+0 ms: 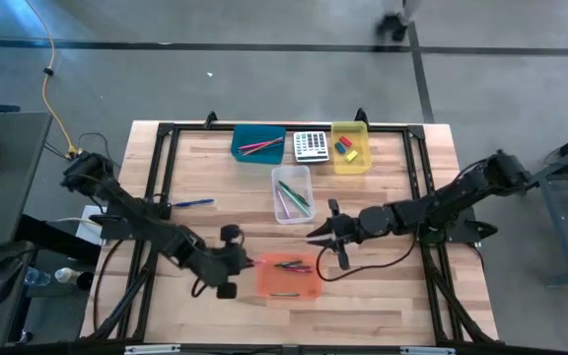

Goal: Sort crayons/erasers/pens/pencils in bins
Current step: Put the pink eraser into the yellow bin

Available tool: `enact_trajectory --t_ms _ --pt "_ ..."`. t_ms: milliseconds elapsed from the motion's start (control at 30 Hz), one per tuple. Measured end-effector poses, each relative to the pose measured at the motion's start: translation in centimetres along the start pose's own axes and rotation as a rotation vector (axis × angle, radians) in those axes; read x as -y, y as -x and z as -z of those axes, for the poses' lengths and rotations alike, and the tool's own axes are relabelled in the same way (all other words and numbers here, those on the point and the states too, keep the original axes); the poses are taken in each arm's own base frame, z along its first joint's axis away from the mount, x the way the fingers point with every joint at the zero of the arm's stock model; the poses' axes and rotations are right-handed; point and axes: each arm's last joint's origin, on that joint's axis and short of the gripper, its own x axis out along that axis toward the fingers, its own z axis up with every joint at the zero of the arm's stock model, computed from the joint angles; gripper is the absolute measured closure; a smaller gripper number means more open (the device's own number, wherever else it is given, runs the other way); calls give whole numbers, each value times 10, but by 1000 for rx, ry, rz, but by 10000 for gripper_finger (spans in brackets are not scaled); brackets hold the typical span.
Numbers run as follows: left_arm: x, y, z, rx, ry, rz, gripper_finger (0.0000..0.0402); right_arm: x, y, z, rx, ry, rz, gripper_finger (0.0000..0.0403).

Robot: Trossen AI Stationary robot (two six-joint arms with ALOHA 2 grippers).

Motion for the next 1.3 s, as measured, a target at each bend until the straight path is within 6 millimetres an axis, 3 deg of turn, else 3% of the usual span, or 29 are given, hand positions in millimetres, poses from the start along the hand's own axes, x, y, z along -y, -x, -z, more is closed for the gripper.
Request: enact_trajectory --t_ms 300,533,733,1000,1133,1300 --pt "-37 -36 -34 139 -20 75 401 -13 -34 -9 -39 -19 -46 227" --pt "-49 -53 -43 216 -27 107 402 -12 -52 -12 -165 -8 -11 210" --pt "-53 -54 -47 239 -34 110 401 -10 -56 -13 -174 -15 21 248" --pt "-56 -56 -46 227 -6 118 386 -10 -55 -14 -170 10 22 385" --pt "-62 -51 -48 219 -2 136 352 -7 -50 -19 -172 17 35 383" --pt "-78 -28 -55 229 -2 102 302 2 -30 -33 -194 26 112 392"
